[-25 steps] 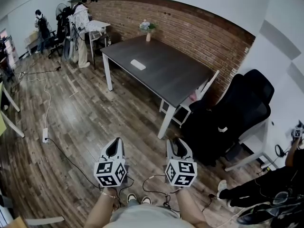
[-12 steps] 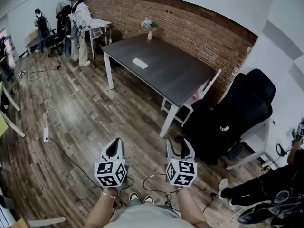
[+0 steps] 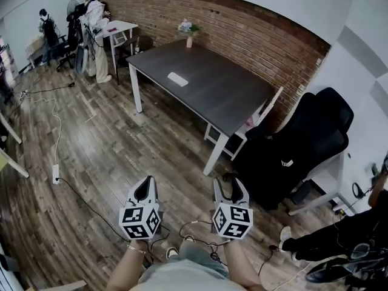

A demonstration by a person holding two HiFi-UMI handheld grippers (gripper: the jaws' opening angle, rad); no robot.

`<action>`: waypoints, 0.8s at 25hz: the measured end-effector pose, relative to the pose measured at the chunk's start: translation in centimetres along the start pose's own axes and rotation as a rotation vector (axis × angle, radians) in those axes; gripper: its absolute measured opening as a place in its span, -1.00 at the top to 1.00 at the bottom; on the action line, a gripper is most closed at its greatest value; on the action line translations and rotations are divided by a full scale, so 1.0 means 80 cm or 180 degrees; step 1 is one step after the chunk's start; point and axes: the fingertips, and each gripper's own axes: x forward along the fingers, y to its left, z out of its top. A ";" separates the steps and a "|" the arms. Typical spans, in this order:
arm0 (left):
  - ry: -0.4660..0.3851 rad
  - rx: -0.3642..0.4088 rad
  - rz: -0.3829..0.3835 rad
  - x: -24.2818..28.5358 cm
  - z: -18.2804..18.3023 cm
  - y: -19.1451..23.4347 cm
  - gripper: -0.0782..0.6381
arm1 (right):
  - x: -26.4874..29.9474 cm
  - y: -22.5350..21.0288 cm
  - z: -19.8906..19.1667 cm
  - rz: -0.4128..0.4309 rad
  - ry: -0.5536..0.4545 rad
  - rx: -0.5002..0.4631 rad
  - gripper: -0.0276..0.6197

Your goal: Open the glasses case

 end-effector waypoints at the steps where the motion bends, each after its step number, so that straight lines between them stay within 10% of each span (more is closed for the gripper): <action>1: 0.0000 0.0015 0.0001 0.007 0.002 0.003 0.77 | 0.008 0.000 -0.001 -0.0002 0.0014 0.0010 0.12; 20: -0.0122 -0.0041 0.0301 0.278 0.079 0.079 0.77 | 0.321 -0.039 0.089 0.0169 -0.0019 -0.0026 0.12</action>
